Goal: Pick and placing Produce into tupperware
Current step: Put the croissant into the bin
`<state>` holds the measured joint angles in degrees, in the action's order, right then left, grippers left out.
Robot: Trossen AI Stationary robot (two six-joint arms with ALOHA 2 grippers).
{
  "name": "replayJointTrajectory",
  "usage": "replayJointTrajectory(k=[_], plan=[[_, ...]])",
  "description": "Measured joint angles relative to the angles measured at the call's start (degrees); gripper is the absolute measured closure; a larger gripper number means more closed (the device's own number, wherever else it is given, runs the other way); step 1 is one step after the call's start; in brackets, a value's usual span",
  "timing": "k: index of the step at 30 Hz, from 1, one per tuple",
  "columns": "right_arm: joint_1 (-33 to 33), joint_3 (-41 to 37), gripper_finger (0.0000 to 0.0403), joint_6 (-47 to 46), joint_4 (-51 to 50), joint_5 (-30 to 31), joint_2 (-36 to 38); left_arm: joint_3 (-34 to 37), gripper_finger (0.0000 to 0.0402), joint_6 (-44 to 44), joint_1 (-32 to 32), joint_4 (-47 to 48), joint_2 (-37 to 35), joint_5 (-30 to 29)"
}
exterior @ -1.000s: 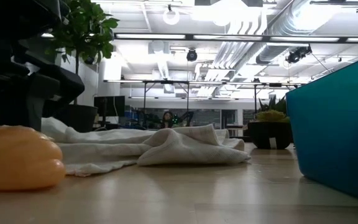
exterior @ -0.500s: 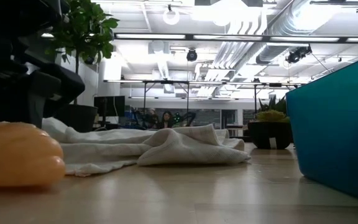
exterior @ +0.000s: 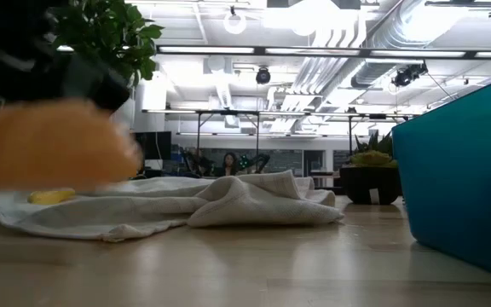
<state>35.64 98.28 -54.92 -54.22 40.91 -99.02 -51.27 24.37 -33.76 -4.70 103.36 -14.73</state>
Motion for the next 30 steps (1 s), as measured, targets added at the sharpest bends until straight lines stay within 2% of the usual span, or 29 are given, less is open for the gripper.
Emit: replayJointTrajectory(k=[5, 9, 14, 18, 23, 26, 30], plan=[[-0.44, 0.00, 0.0158, -6.99, -0.89, 2.46, 1.84, -4.55, 0.0209, -3.33, 0.02, 0.89, -0.01, -3.99], [-0.48, 0.00, 0.0158, -12.62, -7.43, 3.32, 3.03, -9.53, 0.0209, -7.66, 0.07, 5.91, -0.01, -8.45], [1.90, -0.62, 0.0158, -26.72, -20.75, 5.83, 3.30, -16.75, 0.0209, -13.70, 0.63, 14.33, -0.01, -14.39], [4.54, -5.41, 0.0158, -36.79, -20.87, 6.73, 4.95, -21.13, 0.0209, -15.04, 2.65, 18.53, -0.01, -14.84], [7.73, -18.59, 0.0158, -46.26, -6.97, 6.60, 10.59, -24.81, 0.0209, -17.88, 5.09, 21.01, -0.05, -15.00], [9.85, -29.02, 0.0158, -49.55, 7.35, 6.62, 16.12, -26.41, 0.0209, -19.45, 6.12, 22.31, -0.05, -14.97], [12.58, -43.32, 0.0158, -50.05, 31.73, 9.44, 23.87, -27.77, 0.0209, -20.98, 6.86, 22.98, -0.05, -14.93]])
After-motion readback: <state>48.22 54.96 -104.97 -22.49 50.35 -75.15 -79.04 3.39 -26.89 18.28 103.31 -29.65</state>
